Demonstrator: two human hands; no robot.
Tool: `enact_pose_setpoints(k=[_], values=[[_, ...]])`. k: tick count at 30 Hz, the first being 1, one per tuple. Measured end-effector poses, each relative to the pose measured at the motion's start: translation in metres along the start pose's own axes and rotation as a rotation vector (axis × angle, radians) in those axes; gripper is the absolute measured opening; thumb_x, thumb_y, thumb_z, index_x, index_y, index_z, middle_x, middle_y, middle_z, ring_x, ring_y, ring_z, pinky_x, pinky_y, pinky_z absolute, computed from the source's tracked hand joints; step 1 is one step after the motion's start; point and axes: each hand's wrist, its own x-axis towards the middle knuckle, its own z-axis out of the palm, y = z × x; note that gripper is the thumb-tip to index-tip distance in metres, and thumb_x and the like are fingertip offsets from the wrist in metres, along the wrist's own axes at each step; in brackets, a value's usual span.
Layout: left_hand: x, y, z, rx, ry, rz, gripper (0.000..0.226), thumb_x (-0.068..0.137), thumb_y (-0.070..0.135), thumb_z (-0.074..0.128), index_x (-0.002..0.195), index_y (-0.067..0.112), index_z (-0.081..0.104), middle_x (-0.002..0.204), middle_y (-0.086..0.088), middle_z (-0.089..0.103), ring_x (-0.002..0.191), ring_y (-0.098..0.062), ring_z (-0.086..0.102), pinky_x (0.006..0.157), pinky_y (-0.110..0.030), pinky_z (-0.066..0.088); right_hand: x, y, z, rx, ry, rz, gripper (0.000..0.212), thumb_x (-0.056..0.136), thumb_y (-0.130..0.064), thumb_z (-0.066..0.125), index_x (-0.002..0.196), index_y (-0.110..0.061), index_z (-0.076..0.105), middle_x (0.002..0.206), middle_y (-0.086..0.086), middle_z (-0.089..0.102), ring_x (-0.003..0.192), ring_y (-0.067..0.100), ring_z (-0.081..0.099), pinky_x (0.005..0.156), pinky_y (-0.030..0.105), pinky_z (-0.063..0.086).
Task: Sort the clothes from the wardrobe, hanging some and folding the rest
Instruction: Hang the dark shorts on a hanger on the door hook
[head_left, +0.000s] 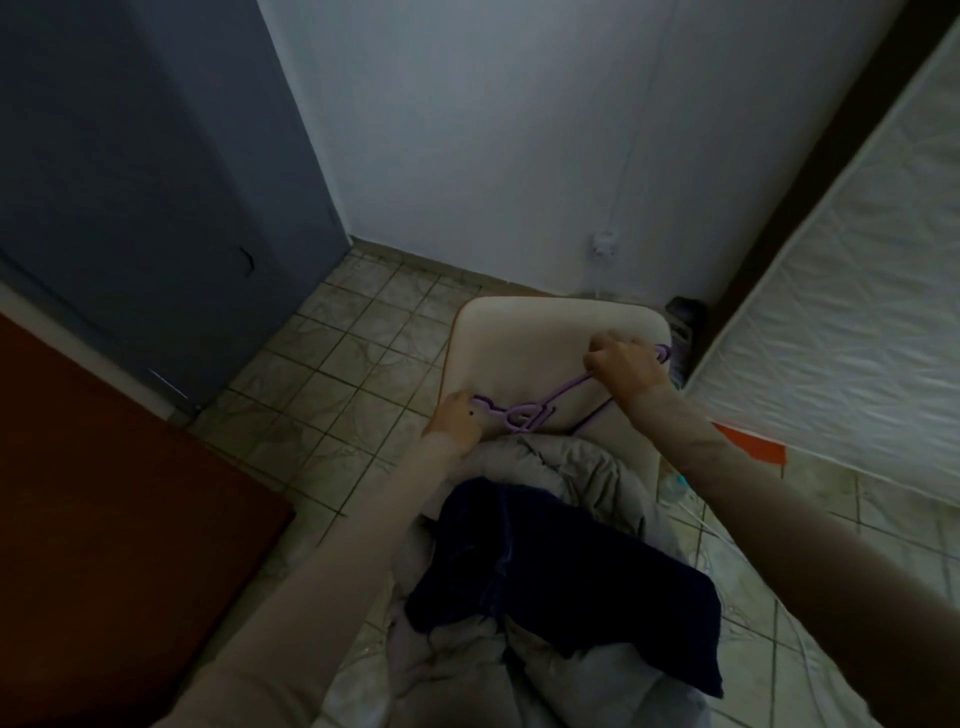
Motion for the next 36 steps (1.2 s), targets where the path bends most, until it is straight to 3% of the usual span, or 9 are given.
enact_pose_setpoints(k=[4,9,13,17,22,27,33,36], values=[[-0.001,-0.002,-0.001,0.008,0.013,0.002,0.051,0.082,0.005,0.056,0.132,0.006,0.048,0.135,-0.015,0.047,0.119,-0.031,0.049,0.099,-0.037,0.042,-0.002,0.001,-0.004,0.02,-0.001,-0.024,0.026,0.095,-0.011,0.043,0.112,-0.005,0.061,0.122,0.013,0.047,0.109,0.031,0.052,0.082,0.04,0.047],[-0.013,-0.005,-0.009,-0.005,0.046,0.006,0.054,0.084,-0.002,0.052,0.136,0.005,0.039,0.14,-0.015,0.039,0.124,-0.03,0.045,0.103,-0.036,0.038,-0.008,-0.007,-0.024,-0.05,0.053,-0.058,0.027,0.093,-0.006,0.042,0.11,-0.007,0.062,0.118,0.01,0.056,0.11,0.028,0.054,0.091,0.036,0.039],[-0.018,-0.007,-0.022,-0.003,0.08,0.026,0.057,0.083,-0.003,0.05,0.138,0.006,0.036,0.142,-0.014,0.037,0.124,-0.028,0.043,0.099,-0.031,0.037,-0.01,-0.015,-0.051,-0.127,0.283,-0.11,0.018,0.079,-0.008,0.065,0.094,-0.012,0.072,0.096,0.007,0.066,0.092,0.025,0.064,0.08,0.03,0.046],[-0.028,-0.008,-0.033,-0.049,0.113,0.037,0.051,0.085,0.0,0.052,0.135,0.002,0.039,0.135,-0.015,0.042,0.12,-0.029,0.046,0.095,-0.031,0.038,-0.013,-0.021,-0.071,-0.101,0.166,-0.046,0.028,0.094,-0.009,0.043,0.113,-0.012,0.063,0.116,0.007,0.06,0.109,0.029,0.054,0.084,0.034,0.043],[-0.039,-0.013,-0.045,-0.089,0.173,0.036,0.054,0.083,0.008,0.057,0.133,0.004,0.04,0.134,-0.016,0.045,0.119,-0.031,0.048,0.097,-0.036,0.042,-0.017,-0.03,-0.099,-0.114,0.178,0.016,0.028,0.093,-0.008,0.044,0.114,-0.008,0.063,0.117,0.011,0.059,0.109,0.03,0.055,0.067,0.036,0.036],[-0.051,-0.008,-0.048,-0.114,0.163,0.045,0.057,0.083,0.004,0.056,0.135,0.006,0.034,0.136,-0.017,0.042,0.121,-0.03,0.045,0.099,-0.034,0.04,-0.032,-0.031,-0.111,-0.19,0.195,-0.015,0.03,0.092,-0.005,0.046,0.115,-0.014,0.064,0.118,0.005,0.061,0.111,0.025,0.055,0.067,0.031,0.031],[-0.057,-0.001,-0.056,-0.176,0.226,0.048,0.074,0.087,0.003,0.051,0.148,0.01,0.01,0.146,-0.018,0.031,0.13,-0.032,0.036,0.107,-0.035,0.032,-0.045,-0.029,-0.134,-0.09,0.259,0.006,0.028,0.095,-0.009,0.043,0.114,-0.012,0.063,0.119,0.008,0.059,0.11,0.028,0.054,0.067,0.033,0.03],[-0.063,0.0,-0.062,-0.195,0.245,0.016,0.08,0.09,0.006,0.052,0.15,0.01,-0.001,0.152,-0.018,0.02,0.137,-0.032,0.028,0.108,-0.032,0.026,-0.044,-0.028,-0.151,0.035,0.32,-0.002,0.029,0.097,-0.013,0.043,0.118,-0.013,0.063,0.119,0.009,0.061,0.108,0.029,0.057,0.083,0.034,0.04]])
